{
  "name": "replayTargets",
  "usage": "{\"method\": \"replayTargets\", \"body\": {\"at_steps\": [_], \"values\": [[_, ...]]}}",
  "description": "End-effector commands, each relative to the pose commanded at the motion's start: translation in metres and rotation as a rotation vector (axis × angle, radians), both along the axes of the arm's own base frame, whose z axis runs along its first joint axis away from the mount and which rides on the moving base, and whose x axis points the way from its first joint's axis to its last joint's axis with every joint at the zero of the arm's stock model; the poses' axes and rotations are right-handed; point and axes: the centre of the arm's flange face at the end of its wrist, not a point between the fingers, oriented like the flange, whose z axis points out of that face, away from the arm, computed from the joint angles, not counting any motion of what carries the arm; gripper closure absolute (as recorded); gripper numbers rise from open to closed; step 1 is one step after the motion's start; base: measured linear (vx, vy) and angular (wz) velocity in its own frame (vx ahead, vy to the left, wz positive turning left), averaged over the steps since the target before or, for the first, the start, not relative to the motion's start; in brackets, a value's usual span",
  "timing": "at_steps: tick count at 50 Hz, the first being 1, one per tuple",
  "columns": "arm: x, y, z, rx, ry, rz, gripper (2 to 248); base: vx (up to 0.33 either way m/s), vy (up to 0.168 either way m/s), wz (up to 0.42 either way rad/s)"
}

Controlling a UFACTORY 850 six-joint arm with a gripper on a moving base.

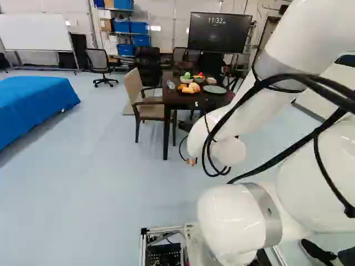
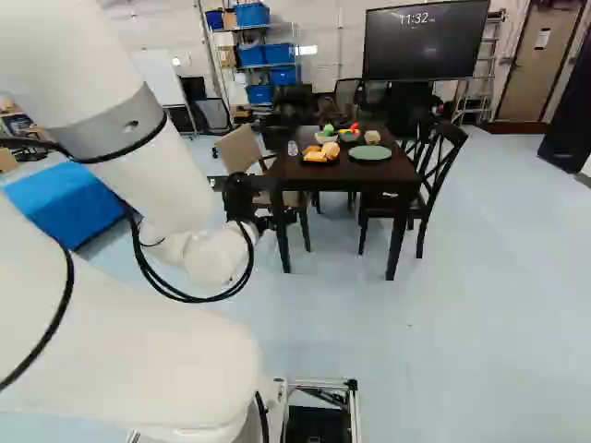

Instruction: Move the croissant to the empty plate

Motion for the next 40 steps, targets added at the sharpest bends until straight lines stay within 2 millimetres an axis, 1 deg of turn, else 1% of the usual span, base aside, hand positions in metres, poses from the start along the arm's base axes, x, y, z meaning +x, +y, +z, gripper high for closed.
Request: {"method": "replayTargets", "body": {"at_steps": [21,40], "values": [[0.0,0.0,0.0,0.0,0.0,0.0,3,0.002,0.0,-0.002],[0.0,0.0,0.0,0.0,0.0,0.0,3,0.051,-0.001,-0.004]]}}
